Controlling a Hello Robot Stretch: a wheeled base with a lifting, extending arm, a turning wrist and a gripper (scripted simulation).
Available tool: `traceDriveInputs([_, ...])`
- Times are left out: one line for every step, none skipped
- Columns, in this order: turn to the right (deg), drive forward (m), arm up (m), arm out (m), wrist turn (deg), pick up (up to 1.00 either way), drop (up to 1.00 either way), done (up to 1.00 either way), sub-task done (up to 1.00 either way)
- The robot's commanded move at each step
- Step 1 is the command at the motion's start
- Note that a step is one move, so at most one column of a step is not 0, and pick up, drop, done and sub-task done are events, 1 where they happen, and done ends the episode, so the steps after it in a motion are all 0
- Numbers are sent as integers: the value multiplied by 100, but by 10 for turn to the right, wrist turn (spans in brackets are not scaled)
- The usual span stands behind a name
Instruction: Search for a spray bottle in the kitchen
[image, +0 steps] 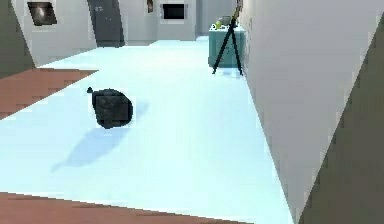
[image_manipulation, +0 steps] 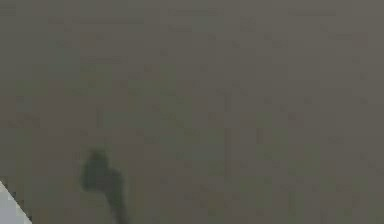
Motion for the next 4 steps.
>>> traceDriveInputs([0,100,0,0,0,0,0,0,0])
traceDriveInputs([0,100,0,0,0,0,0,0,0])
traceDriveInputs([0,100,0,0,0,0,0,0,0])
traceDriveInputs([0,100,0,0,0,0,0,0,0])
